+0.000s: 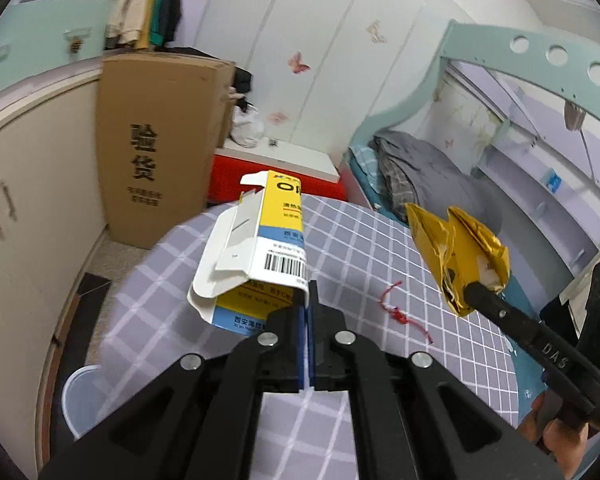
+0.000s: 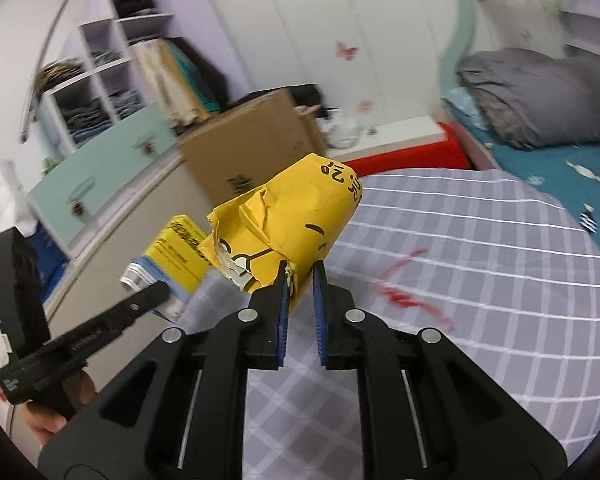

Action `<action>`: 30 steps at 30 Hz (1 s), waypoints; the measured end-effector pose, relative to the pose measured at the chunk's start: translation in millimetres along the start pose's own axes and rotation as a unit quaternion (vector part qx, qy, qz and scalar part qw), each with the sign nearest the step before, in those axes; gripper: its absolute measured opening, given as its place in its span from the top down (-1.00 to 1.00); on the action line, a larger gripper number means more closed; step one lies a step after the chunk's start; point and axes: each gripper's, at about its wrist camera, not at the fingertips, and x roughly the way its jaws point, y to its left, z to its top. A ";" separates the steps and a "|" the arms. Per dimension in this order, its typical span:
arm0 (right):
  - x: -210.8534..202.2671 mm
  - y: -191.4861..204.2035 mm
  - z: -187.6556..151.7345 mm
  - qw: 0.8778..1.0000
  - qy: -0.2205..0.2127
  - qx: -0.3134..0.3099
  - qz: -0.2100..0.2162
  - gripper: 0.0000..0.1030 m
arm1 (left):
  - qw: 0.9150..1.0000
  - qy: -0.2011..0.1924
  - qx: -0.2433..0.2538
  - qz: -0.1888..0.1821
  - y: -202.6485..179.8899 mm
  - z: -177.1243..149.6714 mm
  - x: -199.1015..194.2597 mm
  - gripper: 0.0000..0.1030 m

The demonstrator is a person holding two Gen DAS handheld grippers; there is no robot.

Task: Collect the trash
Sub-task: 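Carry the yellow box and yellow package over the bucket and open the right gripper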

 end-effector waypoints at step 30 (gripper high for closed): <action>185.1 275.1 -153.2 0.949 0.253 -0.135 0.133 0.78 | 0.963 0.041 -0.214 0.159 305.9 -105.6 -114.8 0.98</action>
